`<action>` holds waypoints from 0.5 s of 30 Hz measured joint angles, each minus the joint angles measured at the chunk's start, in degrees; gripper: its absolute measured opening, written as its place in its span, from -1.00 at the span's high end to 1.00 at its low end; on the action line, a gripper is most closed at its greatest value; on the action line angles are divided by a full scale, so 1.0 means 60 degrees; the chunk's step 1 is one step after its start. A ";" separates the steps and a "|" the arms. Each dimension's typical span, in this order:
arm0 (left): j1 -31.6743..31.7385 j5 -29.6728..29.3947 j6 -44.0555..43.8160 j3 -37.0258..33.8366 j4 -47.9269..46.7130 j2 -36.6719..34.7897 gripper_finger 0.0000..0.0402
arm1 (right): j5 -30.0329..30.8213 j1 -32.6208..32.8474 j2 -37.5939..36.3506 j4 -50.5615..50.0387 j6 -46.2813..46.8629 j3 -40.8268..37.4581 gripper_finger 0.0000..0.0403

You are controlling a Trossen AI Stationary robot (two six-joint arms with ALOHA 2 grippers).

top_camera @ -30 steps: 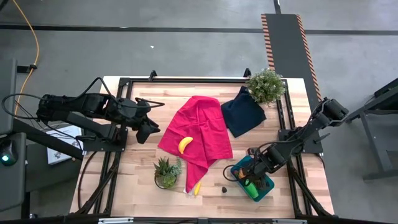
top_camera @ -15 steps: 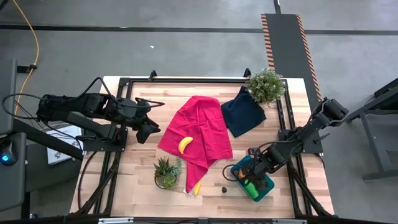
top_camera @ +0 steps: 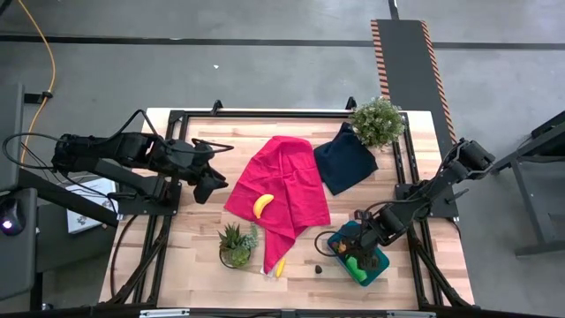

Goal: Pick and placing Produce into tupperware
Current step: Put the banana into the blue bin

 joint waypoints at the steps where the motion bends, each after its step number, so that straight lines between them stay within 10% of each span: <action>1: 0.0000 -0.0117 -0.0014 0.0001 0.0002 0.0000 0.42 | 0.0002 0.0000 0.0000 0.0025 0.0118 0.0000 0.43; 15: 0.0007 0.0148 0.0510 -0.0003 0.1054 0.0885 0.42 | 0.1243 -0.0271 -0.0007 -0.1074 0.0673 0.1803 0.43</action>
